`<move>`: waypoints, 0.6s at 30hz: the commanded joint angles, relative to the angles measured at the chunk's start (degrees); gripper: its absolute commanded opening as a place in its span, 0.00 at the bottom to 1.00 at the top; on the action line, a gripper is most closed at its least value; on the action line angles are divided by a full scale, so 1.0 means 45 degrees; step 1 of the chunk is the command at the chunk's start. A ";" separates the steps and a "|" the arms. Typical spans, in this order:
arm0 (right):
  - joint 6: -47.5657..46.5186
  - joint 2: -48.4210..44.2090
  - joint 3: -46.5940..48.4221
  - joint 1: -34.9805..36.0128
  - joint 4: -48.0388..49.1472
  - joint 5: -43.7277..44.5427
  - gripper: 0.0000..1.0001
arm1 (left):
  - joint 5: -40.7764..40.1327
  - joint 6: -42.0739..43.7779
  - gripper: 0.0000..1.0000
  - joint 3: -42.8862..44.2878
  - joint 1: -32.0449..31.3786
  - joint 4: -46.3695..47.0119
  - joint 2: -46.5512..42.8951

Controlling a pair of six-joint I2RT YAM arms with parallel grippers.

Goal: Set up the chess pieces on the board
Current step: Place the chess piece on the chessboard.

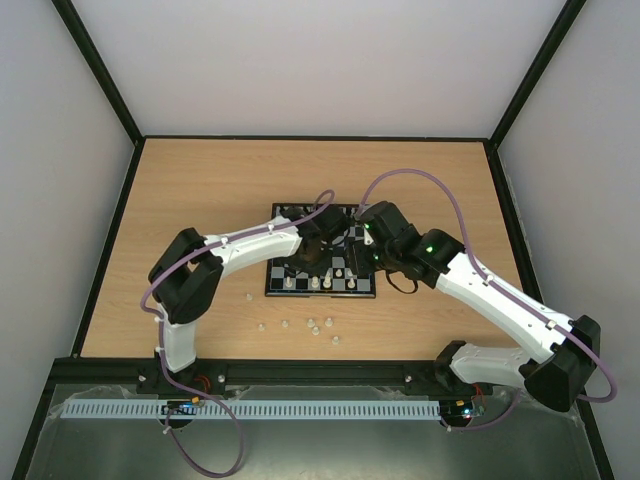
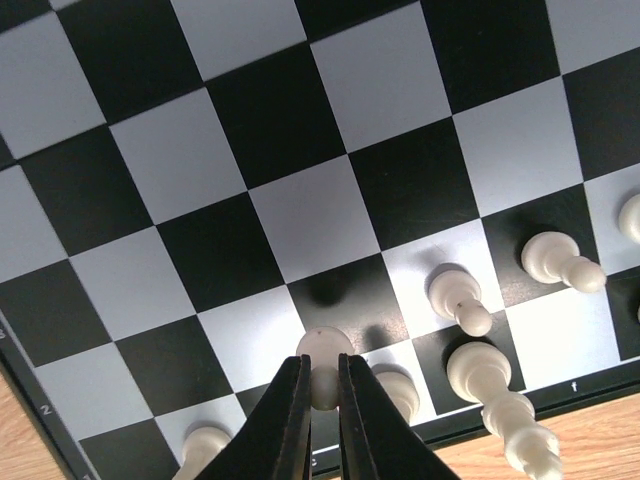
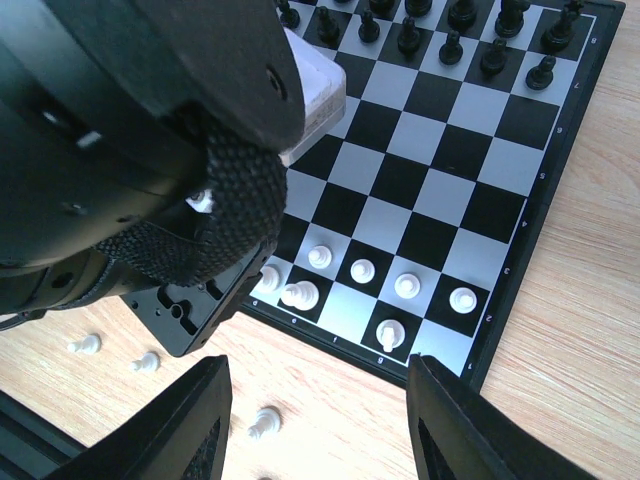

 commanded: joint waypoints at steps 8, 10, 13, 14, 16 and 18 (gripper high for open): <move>-0.0032 -0.0122 -0.0049 -0.0066 -0.0386 0.0068 0.49 | 0.0481 -0.0102 0.08 -0.0217 -0.0090 0.0590 0.0529; -0.0032 -0.0123 -0.0050 -0.0072 -0.0385 0.0051 0.49 | 0.0501 -0.0092 0.08 -0.0216 -0.0105 0.0606 0.0592; -0.0051 -0.0087 -0.0071 -0.0069 -0.0360 0.0046 0.49 | 0.0542 -0.0110 0.08 -0.0224 -0.0144 0.0629 0.0643; -0.0052 -0.0067 -0.0068 -0.0068 -0.0340 0.0007 0.49 | 0.0552 -0.0119 0.09 -0.0239 -0.0166 0.0649 0.0644; -0.0052 -0.0065 -0.0118 -0.0063 -0.0295 -0.0016 0.49 | 0.0526 -0.0121 0.09 -0.0264 -0.0175 0.0631 0.0644; -0.0070 -0.0045 -0.0136 -0.0069 -0.0288 -0.0052 0.49 | 0.0463 -0.0154 0.11 -0.0269 -0.0176 0.0621 0.0634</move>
